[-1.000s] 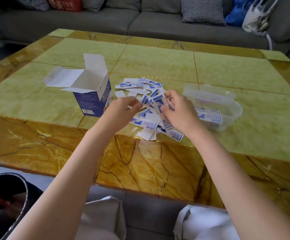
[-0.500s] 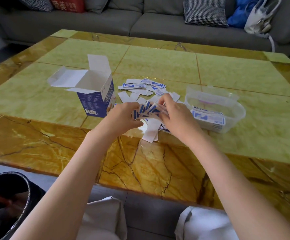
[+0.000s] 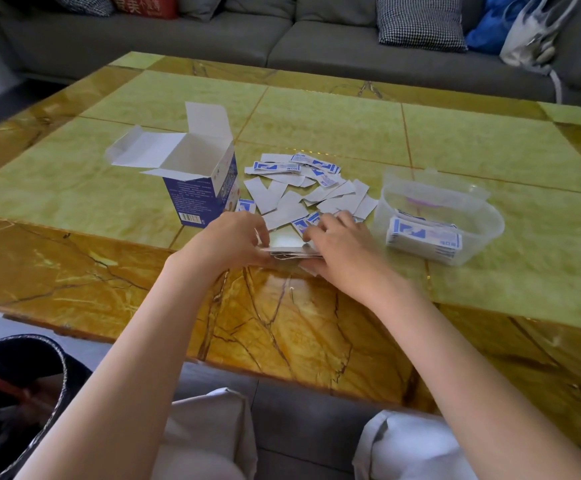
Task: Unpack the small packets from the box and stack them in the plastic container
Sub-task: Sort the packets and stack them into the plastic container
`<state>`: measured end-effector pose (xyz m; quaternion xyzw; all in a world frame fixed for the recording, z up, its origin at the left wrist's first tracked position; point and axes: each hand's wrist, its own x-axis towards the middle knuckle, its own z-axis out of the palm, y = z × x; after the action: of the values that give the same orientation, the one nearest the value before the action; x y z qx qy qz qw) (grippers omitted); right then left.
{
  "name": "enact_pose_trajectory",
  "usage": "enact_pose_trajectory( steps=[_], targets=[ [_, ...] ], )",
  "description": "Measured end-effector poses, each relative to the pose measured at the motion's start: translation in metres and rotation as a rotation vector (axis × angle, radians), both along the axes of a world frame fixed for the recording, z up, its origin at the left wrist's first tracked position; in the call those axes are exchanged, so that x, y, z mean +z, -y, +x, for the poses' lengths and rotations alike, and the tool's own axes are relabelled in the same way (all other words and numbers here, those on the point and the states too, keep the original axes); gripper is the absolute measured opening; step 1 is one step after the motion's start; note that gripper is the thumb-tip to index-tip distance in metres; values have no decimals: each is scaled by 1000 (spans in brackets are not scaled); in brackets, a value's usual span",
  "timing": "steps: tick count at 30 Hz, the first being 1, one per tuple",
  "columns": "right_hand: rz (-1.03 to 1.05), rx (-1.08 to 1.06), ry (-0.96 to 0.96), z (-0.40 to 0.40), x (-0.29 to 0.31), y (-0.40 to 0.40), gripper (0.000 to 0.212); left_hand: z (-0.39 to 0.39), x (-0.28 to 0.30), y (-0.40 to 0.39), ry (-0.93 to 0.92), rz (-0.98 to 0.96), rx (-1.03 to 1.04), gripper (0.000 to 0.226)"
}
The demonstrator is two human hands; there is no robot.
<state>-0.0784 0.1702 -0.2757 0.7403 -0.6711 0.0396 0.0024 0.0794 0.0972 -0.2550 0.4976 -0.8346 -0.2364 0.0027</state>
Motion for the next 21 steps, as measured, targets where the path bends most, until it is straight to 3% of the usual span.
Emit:
enact_pose_trajectory(
  steps=[8, 16, 21],
  targets=[
    [49, -109, 285, -8, 13, 2, 18, -8, 0, -5, -55, 12, -46, 35],
    [48, -113, 99, -11, 17, -3, 18, -13, -1, -5, 1, -100, -71, 28],
    [66, -79, 179, -10, 18, 1, 20, -11, -2, -2, -2, -133, -13, 33]
  ],
)
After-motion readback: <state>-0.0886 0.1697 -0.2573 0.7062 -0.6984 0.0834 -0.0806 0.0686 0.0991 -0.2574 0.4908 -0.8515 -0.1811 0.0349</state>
